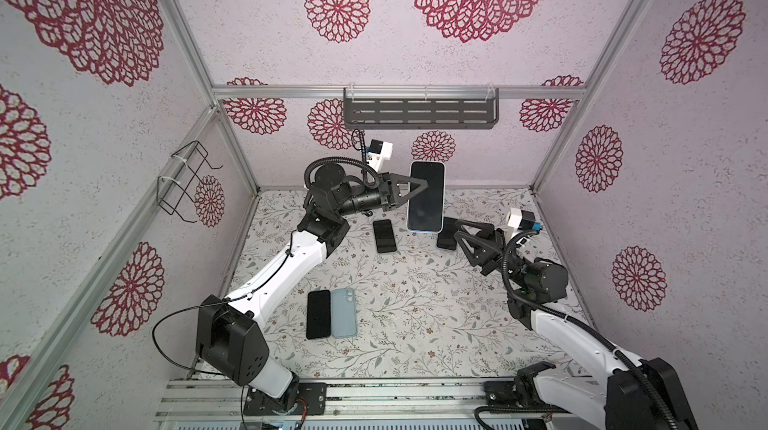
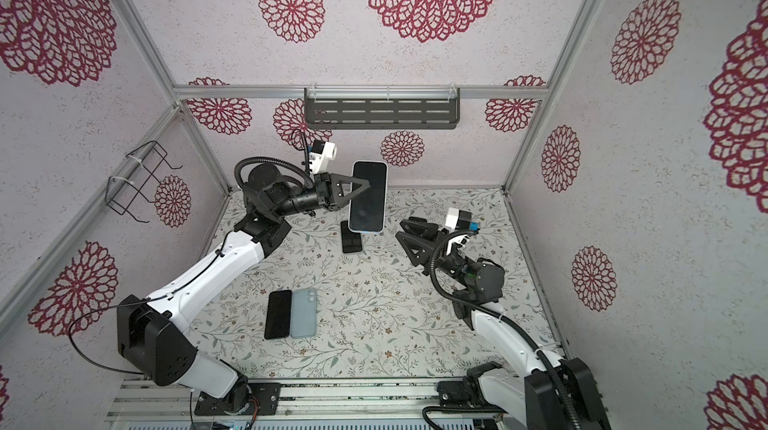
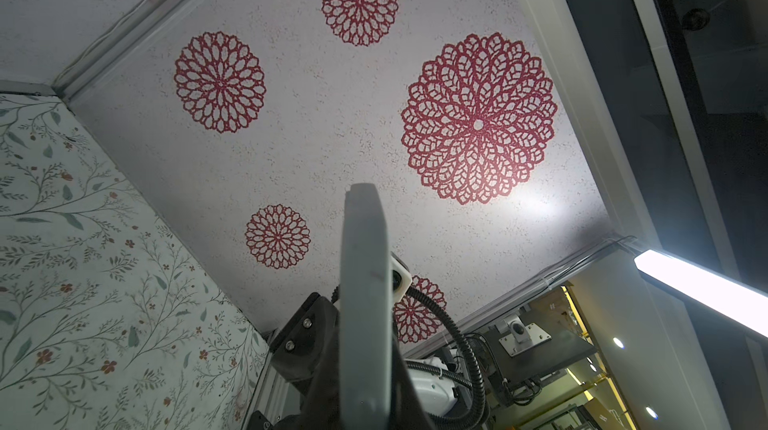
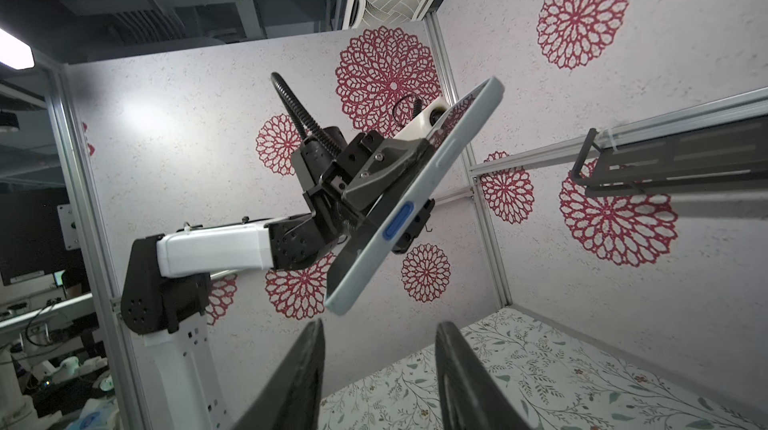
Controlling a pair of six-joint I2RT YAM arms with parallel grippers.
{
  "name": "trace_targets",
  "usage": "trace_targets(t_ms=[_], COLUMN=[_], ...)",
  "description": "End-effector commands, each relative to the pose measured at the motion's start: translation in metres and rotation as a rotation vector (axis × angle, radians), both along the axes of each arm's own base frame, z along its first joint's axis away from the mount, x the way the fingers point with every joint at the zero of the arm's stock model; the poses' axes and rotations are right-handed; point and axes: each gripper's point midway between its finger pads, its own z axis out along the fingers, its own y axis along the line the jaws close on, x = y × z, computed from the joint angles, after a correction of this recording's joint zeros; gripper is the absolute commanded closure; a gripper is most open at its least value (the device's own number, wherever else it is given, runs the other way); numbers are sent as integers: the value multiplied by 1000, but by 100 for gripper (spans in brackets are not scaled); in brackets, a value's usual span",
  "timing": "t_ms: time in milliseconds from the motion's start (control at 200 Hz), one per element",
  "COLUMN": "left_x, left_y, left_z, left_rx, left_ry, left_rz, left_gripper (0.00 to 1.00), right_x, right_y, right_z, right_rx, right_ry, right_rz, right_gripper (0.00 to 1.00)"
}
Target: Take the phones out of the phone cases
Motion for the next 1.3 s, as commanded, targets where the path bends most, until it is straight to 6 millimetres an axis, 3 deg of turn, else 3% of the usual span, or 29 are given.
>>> trace_targets(t_ms=[0, 235, 616, 896, 1071, 1201, 1296], left_x=[-7, -7, -5, -5, -4, -3, -2], left_y=[7, 7, 7, 7, 7, 7, 5], left_z=[20, 21, 17, 15, 14, 18, 21], left_rx=[-40, -46, -41, -33, -31, -44, -57], left_ry=[-94, -98, -91, -89, -86, -66, -27], left_rz=[37, 42, 45, 46, 49, 44, 22], left_gripper=[100, 100, 100, 100, 100, 100, 100], right_x=[0, 0, -10, -10, -11, -18, -33], right_y=[7, 23, 32, 33, 36, 38, 38], right_z=[15, 7, 17, 21, 19, 12, 11], right_rx=[54, 33, 70, 87, 80, 49, 12], right_ry=[102, 149, 124, 116, 113, 77, -36], right_rz=[70, 116, 197, 217, 238, 256, 273], right_gripper=[54, 54, 59, 74, 96, 100, 100])
